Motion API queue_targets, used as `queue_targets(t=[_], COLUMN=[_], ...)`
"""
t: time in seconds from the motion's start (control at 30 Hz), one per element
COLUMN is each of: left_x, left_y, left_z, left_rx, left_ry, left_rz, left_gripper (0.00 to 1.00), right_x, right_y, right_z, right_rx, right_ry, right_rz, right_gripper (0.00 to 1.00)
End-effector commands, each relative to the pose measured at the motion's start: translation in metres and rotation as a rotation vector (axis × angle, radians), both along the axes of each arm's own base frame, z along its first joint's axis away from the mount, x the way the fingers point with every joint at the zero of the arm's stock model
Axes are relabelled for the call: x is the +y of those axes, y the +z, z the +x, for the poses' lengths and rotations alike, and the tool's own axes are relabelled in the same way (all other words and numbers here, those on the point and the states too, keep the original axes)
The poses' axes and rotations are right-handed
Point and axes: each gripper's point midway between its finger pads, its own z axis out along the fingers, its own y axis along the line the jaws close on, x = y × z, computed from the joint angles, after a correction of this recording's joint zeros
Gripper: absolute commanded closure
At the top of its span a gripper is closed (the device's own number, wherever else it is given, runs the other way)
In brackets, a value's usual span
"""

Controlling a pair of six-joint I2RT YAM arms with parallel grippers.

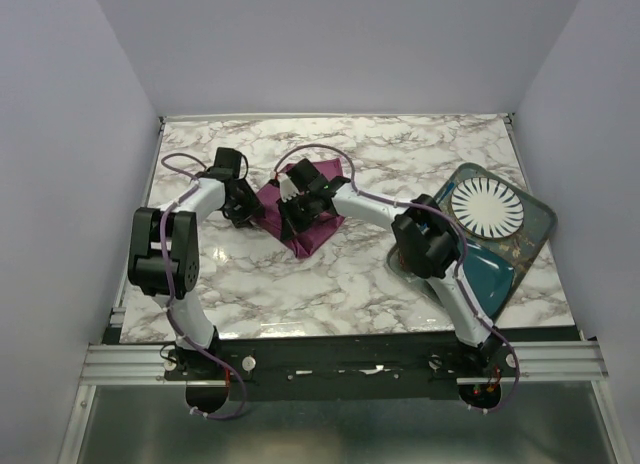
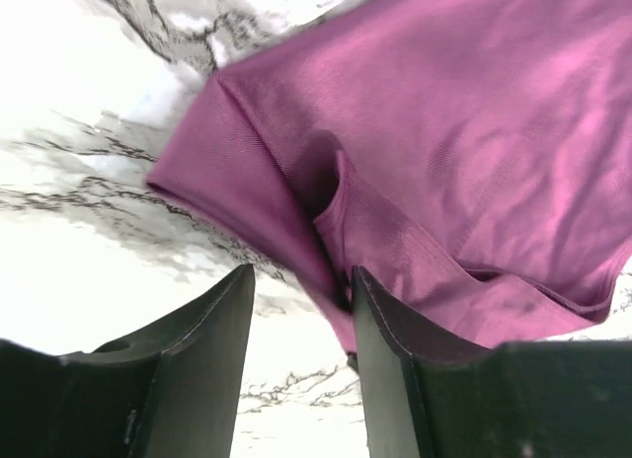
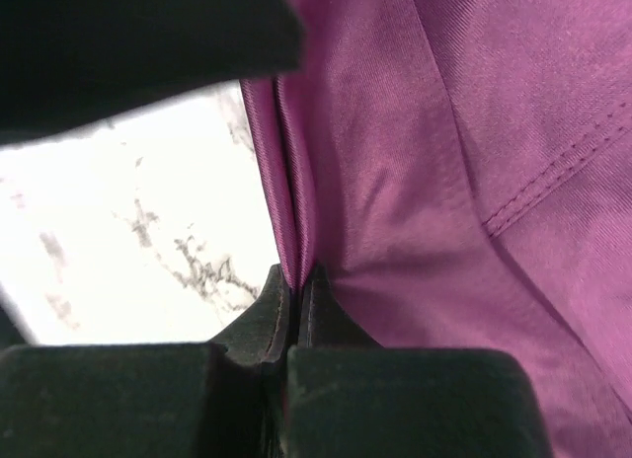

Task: Fold the napkin, place the utensils inside, and roll it up
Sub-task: Roll the napkin with the utensil

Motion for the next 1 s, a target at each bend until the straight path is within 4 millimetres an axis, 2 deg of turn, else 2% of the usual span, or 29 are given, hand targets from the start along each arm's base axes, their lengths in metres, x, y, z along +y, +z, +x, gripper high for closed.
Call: queue_targets(t=[0.0, 0.07, 0.13, 0.17, 0.2, 0.23, 0.27, 0.33, 0.37, 0.43, 0.97], left_x=[0.004, -0.003, -0.012, -0.014, -0.017, -0.022, -0.029, -0.037, -0.042, -0.045, -0.051], left_y=[0.040, 0.039, 0.047, 0.041, 0.045, 0.048, 0.042, 0.042, 0.040, 0.035, -0.004], left_z=[0.006, -0.002, -0.007, -0.016, -0.019, -0.016, -0.023, -0.021, -0.023, -0.022, -0.014], left_rx=[-0.144, -0.152, -0.186, -0.176, -0.194, -0.224, -0.217, -0.236, -0.228, -0.217, -0.169], left_ry=[-0.076, -0.102, -0.132, -0.143, -0.153, -0.163, -0.181, -0.178, -0.189, -0.186, -0.146], left_rz=[0.067, 0.053, 0.037, 0.041, 0.036, 0.022, -0.008, -0.056, -0.078, -0.097, -0.123], left_gripper=[0.46, 0.46, 0.48, 0.51, 0.55, 0.60, 0.70, 0.81, 0.89, 1.00, 1.00], right_x=[-0.008, -0.011, -0.012, -0.013, -0.013, -0.014, -0.014, -0.015, -0.016, -0.017, -0.021], right_y=[-0.018, -0.024, -0.028, -0.029, -0.029, -0.031, -0.035, -0.039, -0.039, -0.040, -0.038], right_z=[-0.025, -0.024, -0.027, -0.025, -0.026, -0.026, -0.025, -0.025, -0.024, -0.023, -0.019], right_rx=[0.309, 0.375, 0.441, 0.457, 0.477, 0.493, 0.498, 0.524, 0.530, 0.546, 0.540], right_ry=[0.037, 0.022, 0.019, 0.012, 0.014, 0.003, -0.004, -0.023, -0.028, -0.040, -0.055], right_rz=[0.094, 0.113, 0.131, 0.139, 0.147, 0.146, 0.141, 0.137, 0.139, 0.140, 0.143], right_gripper=[1.00, 0.99, 0.99, 1.00, 1.00, 1.00, 0.99, 1.00, 1.00, 0.99, 0.99])
